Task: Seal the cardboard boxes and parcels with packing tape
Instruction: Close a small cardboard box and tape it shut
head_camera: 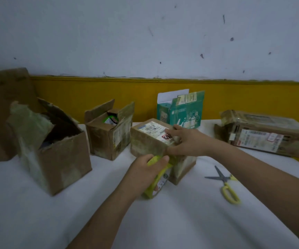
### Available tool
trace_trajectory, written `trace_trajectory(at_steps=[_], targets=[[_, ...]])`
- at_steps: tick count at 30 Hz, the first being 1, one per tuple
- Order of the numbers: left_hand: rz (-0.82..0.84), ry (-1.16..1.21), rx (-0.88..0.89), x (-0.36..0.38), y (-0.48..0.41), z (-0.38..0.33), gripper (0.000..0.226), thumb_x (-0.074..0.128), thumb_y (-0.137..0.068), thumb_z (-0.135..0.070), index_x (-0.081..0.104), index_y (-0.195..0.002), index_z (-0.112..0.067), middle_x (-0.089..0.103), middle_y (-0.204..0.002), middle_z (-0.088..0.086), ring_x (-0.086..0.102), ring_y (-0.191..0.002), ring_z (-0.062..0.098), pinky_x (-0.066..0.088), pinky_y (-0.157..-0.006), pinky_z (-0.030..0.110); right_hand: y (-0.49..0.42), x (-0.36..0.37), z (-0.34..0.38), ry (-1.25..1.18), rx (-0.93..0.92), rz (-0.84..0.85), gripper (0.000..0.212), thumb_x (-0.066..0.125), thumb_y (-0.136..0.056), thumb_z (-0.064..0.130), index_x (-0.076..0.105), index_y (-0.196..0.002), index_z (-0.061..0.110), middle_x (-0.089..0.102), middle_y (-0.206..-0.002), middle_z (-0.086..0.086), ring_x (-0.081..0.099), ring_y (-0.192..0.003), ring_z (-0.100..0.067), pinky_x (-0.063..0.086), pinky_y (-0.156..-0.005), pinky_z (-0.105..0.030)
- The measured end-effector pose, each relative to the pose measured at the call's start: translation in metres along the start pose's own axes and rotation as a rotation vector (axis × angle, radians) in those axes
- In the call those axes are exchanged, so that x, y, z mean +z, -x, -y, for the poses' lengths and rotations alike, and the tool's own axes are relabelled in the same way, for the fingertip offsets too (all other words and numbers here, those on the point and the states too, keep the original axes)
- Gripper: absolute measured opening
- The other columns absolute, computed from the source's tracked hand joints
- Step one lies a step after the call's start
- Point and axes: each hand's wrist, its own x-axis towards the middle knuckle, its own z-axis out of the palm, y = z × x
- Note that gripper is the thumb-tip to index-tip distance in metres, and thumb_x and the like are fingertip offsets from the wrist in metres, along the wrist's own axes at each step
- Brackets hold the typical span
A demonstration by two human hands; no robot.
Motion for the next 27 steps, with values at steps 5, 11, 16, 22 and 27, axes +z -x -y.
trace_trajectory(at_steps=[5,11,16,22,27], targets=[[0.079,0.236,0.265,-0.028,0.016,-0.013,0.045,0.077,-0.072,-0.048,0.065,-0.094,-0.009,0.068,-0.07,0.004,0.063,-0.067,0.013,0.049,-0.064,0.021,0.017,-0.019,-0.013,-0.669,0.157,0.043,0.055,0.075,-0.08,0.046,0.062,-0.131,0.028,0.069,-0.115,0.003,0.068,-0.099,-0.017,0.056,-0.084,-0.03],[0.004,-0.092,0.301,-0.036,0.009,-0.044,0.028,0.077,-0.083,-0.033,0.065,-0.101,-0.016,0.07,-0.08,0.0,0.067,-0.072,0.008,0.051,-0.06,0.025,0.027,-0.018,-0.03,-0.981,0.367,0.101,0.033,0.068,-0.087,0.042,0.067,-0.107,0.017,0.07,-0.094,-0.003,0.068,-0.076,-0.017,0.051,-0.052,-0.024],[0.082,-0.597,0.083,-0.037,0.002,-0.022,0.044,0.073,-0.079,-0.058,0.066,-0.087,-0.016,0.065,-0.074,-0.003,0.061,-0.066,0.009,0.048,-0.058,0.029,0.016,-0.008,-0.061,-1.164,0.448,0.122,0.055,0.073,-0.077,0.053,0.059,-0.123,0.026,0.064,-0.123,-0.005,0.06,-0.114,-0.028,0.051,-0.095,-0.05],[0.052,-0.496,0.11,-0.011,-0.023,-0.02,0.051,0.067,-0.079,-0.066,0.06,-0.085,-0.016,0.057,-0.073,-0.004,0.055,-0.063,0.008,0.04,-0.053,0.021,0.009,0.016,-0.077,-0.94,0.487,0.075,0.057,0.053,-0.09,0.062,0.056,-0.132,0.024,0.065,-0.126,-0.002,0.056,-0.119,-0.024,0.039,-0.108,-0.049],[0.136,-0.529,0.047,-0.011,-0.028,-0.02,0.043,0.069,-0.08,-0.062,0.06,-0.096,-0.023,0.064,-0.088,-0.008,0.059,-0.075,0.003,0.043,-0.055,0.018,0.028,-0.005,-0.042,-0.329,0.083,-0.297,0.054,0.043,-0.097,0.057,0.04,-0.148,0.037,0.029,-0.16,0.004,0.041,-0.138,-0.024,0.041,-0.106,-0.036]])
